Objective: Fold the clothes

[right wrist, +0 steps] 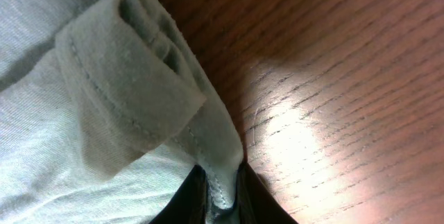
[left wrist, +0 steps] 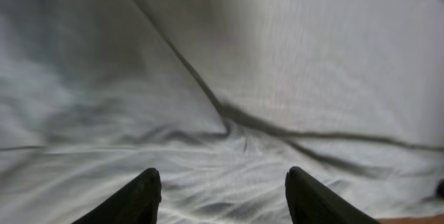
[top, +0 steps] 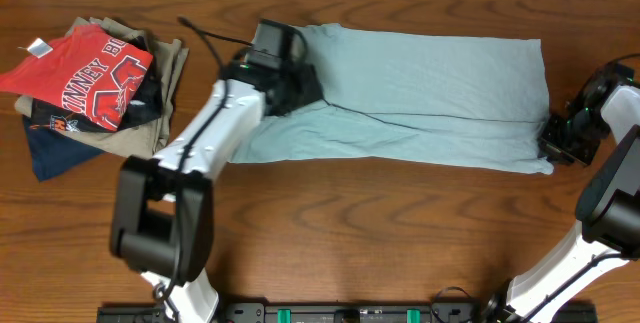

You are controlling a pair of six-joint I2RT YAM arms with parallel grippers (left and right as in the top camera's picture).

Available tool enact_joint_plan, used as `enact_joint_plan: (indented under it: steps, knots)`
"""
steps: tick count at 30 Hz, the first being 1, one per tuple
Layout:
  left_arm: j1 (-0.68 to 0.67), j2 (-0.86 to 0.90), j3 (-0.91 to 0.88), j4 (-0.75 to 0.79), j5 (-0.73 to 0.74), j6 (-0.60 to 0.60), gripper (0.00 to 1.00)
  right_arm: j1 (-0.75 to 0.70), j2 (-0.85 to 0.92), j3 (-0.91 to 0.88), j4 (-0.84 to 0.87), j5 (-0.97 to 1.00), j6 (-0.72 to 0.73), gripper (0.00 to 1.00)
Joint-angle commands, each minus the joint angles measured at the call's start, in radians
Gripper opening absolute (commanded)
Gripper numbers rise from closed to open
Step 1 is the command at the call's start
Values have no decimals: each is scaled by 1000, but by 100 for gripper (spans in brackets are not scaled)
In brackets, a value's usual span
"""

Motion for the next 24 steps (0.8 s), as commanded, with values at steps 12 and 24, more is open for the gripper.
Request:
enact_joint_plan:
  steps: [12,24]
  knots:
    - [-87,142,-14,100,2,-37,59,9,25,-33,-13,28,-4,15]
    - [-87,155,-14,136,1,-50,53,9,25,-33,-13,28,-4,15]
